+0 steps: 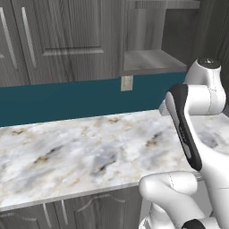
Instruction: Pick up the bar soap and dish brush from the sink, and place them back in the cabinet, and close the cabinet door.
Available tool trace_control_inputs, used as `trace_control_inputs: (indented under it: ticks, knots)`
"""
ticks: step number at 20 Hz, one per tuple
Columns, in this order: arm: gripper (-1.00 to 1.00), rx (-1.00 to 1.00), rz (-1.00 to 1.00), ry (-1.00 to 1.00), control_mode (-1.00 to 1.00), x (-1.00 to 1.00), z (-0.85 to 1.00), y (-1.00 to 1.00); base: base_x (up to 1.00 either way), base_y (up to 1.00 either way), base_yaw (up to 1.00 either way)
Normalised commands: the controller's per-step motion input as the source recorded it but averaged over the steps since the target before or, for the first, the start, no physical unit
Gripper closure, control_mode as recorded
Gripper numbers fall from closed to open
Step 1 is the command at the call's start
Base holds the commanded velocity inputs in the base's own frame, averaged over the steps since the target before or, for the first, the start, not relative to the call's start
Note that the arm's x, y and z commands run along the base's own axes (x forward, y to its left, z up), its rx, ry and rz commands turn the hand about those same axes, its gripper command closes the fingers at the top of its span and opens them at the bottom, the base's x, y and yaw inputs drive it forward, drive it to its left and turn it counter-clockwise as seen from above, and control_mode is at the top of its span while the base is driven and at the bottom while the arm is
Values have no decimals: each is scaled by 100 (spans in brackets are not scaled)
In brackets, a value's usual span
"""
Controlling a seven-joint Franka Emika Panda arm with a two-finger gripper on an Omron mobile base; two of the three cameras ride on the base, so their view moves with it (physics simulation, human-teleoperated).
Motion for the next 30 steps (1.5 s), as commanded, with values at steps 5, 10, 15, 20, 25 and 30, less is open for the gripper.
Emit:
trace_control_inputs:
  ticks: [5,10,15,20,25,30]
  knots:
    - [100,0,0,-15,-100,0,13,0,0,0,0]
    - [100,0,0,-16,-100,-1,22,0,0,0,0]
    - [100,-1,0,-15,-100,0,23,0,0,0,0]
    - [100,-2,0,-15,-100,-1,24,0,0,0,0]
    - [100,-1,0,-16,-100,-6,35,0,0,0,0]
    - [100,-1,0,-15,-100,-9,36,0,0,0,0]
